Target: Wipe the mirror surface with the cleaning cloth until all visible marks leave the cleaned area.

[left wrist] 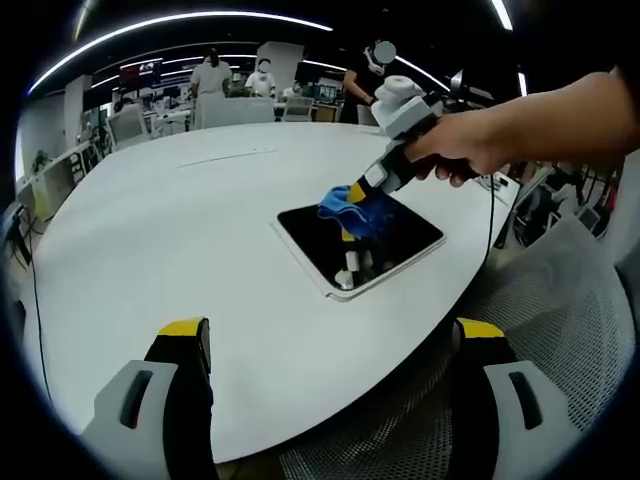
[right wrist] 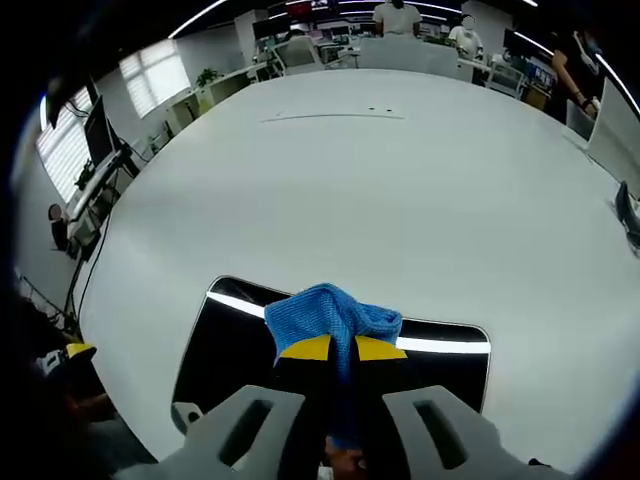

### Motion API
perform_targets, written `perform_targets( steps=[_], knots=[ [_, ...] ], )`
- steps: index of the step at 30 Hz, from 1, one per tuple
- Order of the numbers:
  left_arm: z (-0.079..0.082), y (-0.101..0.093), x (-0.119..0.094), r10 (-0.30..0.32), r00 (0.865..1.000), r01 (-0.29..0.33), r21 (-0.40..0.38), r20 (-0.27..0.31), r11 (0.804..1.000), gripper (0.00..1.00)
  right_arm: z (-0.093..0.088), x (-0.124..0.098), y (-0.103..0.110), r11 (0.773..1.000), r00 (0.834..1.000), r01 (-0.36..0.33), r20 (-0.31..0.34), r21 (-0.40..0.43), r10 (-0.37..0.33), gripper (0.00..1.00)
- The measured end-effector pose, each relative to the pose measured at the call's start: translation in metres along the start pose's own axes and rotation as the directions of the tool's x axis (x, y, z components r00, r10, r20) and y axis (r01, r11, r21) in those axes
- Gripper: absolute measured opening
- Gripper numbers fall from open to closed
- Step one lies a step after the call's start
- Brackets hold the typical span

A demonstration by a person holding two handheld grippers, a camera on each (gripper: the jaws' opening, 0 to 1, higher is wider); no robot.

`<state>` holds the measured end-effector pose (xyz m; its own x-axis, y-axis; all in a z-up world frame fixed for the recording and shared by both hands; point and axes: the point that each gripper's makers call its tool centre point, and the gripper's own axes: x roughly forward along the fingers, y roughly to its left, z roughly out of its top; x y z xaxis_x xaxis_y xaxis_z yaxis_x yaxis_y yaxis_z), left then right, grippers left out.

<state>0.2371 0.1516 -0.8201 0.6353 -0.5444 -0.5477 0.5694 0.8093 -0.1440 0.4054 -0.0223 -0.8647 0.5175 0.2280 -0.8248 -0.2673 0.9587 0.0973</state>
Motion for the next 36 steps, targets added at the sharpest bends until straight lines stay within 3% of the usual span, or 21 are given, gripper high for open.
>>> perform_targets(
  steps=[16,36],
  knots=[
    [-0.001,0.001,0.0,0.0,1.0,0.0,0.005,-0.004,1.0,0.99,-0.004,-0.004,-0.008,1.0,1.0,-0.001,0.01,-0.023,0.001,0.01],
    [0.0,0.001,0.001,0.003,1.0,-0.003,0.004,0.001,1.0,0.99,-0.012,-0.014,-0.048,0.998,0.999,0.04,0.003,0.047,-0.041,0.01]
  ],
)
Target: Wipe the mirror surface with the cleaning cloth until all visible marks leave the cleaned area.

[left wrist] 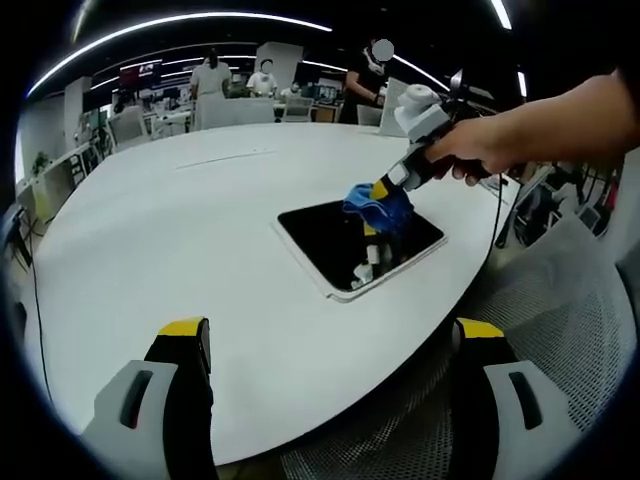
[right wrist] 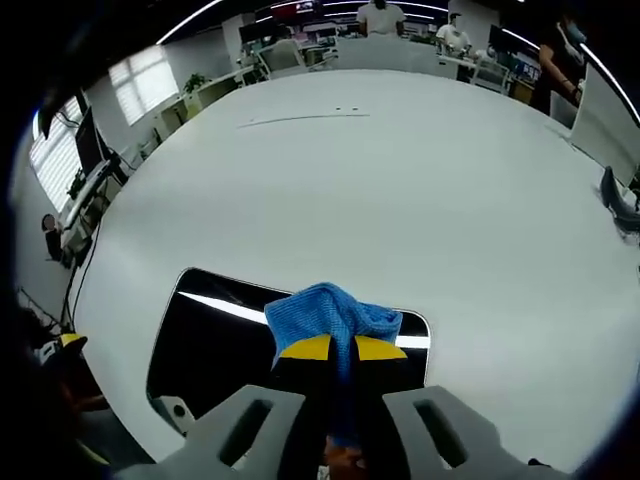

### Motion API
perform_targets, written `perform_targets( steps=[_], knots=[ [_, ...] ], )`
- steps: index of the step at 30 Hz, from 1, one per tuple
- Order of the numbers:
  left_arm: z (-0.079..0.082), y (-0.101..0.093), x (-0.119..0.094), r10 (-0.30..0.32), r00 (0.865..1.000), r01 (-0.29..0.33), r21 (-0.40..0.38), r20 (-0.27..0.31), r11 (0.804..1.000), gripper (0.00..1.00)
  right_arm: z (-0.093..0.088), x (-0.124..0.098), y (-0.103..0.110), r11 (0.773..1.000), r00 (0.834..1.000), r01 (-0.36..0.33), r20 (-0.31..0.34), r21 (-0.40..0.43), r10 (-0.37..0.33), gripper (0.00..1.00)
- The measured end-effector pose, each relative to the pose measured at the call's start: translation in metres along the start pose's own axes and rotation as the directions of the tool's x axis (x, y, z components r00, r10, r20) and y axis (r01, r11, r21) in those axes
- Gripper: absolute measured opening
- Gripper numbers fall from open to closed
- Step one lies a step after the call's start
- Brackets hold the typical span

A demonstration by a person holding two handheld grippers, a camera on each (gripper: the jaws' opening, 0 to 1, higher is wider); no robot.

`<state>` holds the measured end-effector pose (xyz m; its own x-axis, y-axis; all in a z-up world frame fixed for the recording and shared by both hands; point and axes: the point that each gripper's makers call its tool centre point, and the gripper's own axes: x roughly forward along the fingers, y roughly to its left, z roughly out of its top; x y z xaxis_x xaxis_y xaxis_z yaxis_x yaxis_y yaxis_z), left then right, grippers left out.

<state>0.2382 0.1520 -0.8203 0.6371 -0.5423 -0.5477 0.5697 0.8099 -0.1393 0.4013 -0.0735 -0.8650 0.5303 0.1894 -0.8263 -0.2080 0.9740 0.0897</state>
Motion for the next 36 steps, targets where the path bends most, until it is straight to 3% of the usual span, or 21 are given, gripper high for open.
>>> perform_targets(
  steps=[8,17,36],
  knots=[
    [0.0,0.0,0.0,0.004,1.0,-0.004,0.0,0.002,1.0,0.99,0.0,0.001,0.002,1.0,1.0,0.011,0.002,-0.005,-0.011,0.01],
    [0.001,0.003,0.0,0.015,1.0,-0.015,-0.004,0.006,1.0,0.99,-0.004,-0.003,0.003,0.999,0.999,0.02,0.049,-0.036,-0.018,0.01],
    [0.005,0.003,0.0,0.024,0.999,-0.024,0.0,0.024,1.0,0.99,-0.06,-0.039,0.012,0.998,0.999,0.013,0.033,0.067,-0.015,0.01]
  ],
)
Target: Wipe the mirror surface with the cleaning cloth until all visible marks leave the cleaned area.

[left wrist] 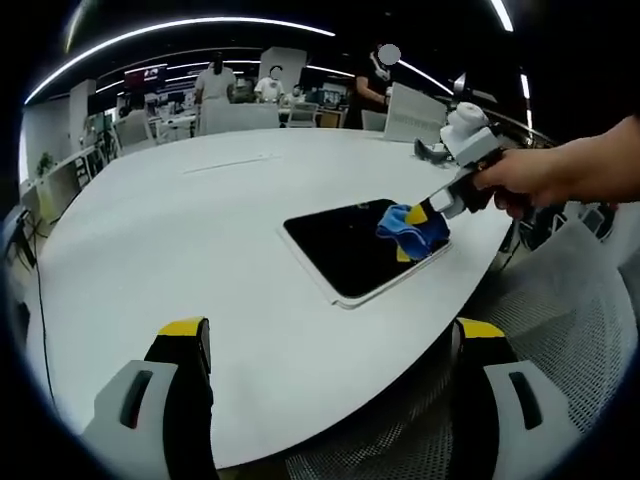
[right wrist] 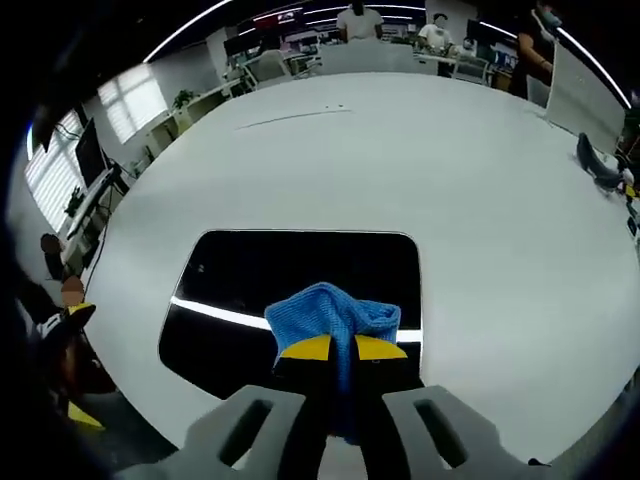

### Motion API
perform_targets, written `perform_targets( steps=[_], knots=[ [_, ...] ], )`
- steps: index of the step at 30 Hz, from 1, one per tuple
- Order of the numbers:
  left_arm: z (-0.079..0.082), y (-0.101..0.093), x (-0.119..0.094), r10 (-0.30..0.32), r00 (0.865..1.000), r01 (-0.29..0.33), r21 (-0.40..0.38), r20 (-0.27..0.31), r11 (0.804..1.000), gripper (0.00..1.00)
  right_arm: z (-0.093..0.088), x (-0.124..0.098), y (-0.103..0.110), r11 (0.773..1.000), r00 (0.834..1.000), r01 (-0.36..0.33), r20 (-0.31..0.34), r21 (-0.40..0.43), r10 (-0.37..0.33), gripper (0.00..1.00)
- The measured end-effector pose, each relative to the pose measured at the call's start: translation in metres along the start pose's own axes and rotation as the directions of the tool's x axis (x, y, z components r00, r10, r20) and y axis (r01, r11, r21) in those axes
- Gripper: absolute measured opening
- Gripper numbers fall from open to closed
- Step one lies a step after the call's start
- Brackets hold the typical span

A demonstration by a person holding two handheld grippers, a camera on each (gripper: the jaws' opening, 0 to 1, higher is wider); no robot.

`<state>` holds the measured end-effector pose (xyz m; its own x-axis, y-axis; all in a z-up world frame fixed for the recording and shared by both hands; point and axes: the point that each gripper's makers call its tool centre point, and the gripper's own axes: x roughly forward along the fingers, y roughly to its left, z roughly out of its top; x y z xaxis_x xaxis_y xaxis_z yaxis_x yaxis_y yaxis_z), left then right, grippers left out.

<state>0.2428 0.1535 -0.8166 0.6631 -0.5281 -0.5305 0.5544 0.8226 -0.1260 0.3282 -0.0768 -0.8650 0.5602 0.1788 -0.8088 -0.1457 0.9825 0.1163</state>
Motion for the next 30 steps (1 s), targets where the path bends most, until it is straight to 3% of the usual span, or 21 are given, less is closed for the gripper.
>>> perform_targets(
  steps=[8,9,12,30],
  knots=[
    [0.001,0.0,-0.002,0.002,1.0,-0.001,-0.007,0.008,1.0,0.99,-0.015,-0.01,0.006,0.999,1.0,0.0,0.005,-0.033,0.001,0.01],
    [0.003,-0.001,-0.002,-0.01,1.0,0.011,-0.045,0.018,0.999,0.99,-0.017,-0.011,0.007,1.0,1.0,0.0,0.004,-0.027,0.001,0.01],
    [0.006,0.0,-0.003,-0.004,0.999,0.005,-0.024,0.032,1.0,0.99,-0.022,-0.014,0.008,1.0,1.0,0.0,0.004,-0.003,0.0,0.01],
    [0.001,-0.001,-0.002,-0.006,1.0,0.006,-0.018,0.006,1.0,0.99,-0.036,-0.024,0.015,1.0,1.0,-0.013,0.007,0.019,0.013,0.01]
  ],
)
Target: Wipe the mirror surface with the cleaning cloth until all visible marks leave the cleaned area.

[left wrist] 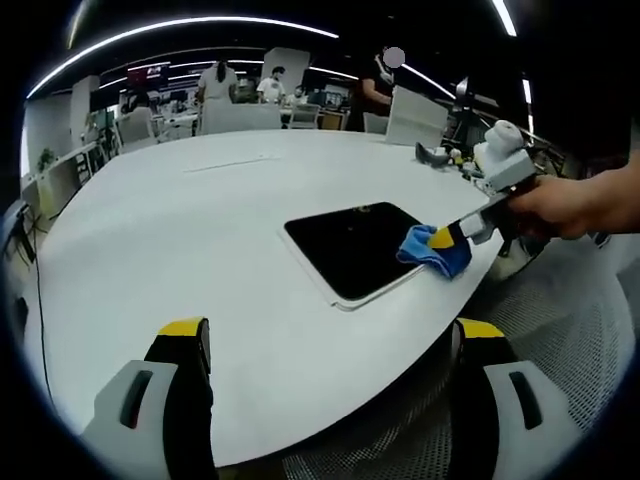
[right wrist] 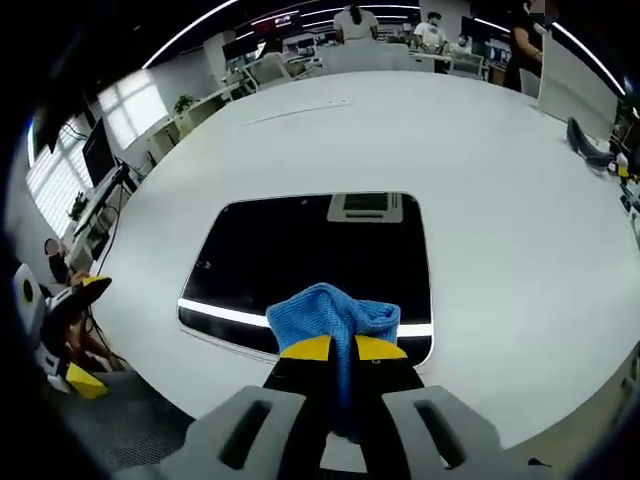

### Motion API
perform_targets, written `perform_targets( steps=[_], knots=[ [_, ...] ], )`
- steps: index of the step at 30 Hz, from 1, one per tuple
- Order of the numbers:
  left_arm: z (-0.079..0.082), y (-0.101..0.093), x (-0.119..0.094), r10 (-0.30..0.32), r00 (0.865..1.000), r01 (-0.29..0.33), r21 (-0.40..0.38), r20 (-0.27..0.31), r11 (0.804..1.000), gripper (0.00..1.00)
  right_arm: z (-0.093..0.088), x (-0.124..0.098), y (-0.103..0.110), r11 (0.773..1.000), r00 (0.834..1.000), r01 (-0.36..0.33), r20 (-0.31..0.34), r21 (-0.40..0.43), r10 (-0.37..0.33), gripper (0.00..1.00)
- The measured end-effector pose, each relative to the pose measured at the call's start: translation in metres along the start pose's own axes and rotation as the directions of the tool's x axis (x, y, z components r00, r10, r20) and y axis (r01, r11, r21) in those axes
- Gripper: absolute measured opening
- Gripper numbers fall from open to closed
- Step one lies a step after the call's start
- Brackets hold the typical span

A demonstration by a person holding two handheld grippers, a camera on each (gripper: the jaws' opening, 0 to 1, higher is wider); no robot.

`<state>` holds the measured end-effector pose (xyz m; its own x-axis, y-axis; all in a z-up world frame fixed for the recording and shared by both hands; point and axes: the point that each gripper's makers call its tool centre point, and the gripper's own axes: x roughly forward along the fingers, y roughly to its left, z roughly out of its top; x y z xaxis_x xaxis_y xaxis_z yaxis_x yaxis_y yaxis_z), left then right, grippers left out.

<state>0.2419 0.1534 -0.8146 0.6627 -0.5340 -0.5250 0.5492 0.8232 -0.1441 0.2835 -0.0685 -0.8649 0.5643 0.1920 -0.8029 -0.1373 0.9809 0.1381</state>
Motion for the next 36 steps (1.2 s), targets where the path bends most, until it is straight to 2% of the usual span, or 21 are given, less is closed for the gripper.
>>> perform_targets(
  steps=[22,36],
  knots=[
    [-0.001,0.003,-0.001,0.007,1.0,-0.007,0.018,0.001,1.0,0.99,-0.003,-0.001,0.003,1.0,0.999,-0.019,-0.034,-0.025,0.018,0.01],
    [-0.003,0.003,0.0,0.01,1.0,-0.01,0.011,-0.009,1.0,0.99,-0.002,-0.002,-0.007,0.997,0.997,-0.067,-0.036,0.042,0.069,0.01]
  ],
)
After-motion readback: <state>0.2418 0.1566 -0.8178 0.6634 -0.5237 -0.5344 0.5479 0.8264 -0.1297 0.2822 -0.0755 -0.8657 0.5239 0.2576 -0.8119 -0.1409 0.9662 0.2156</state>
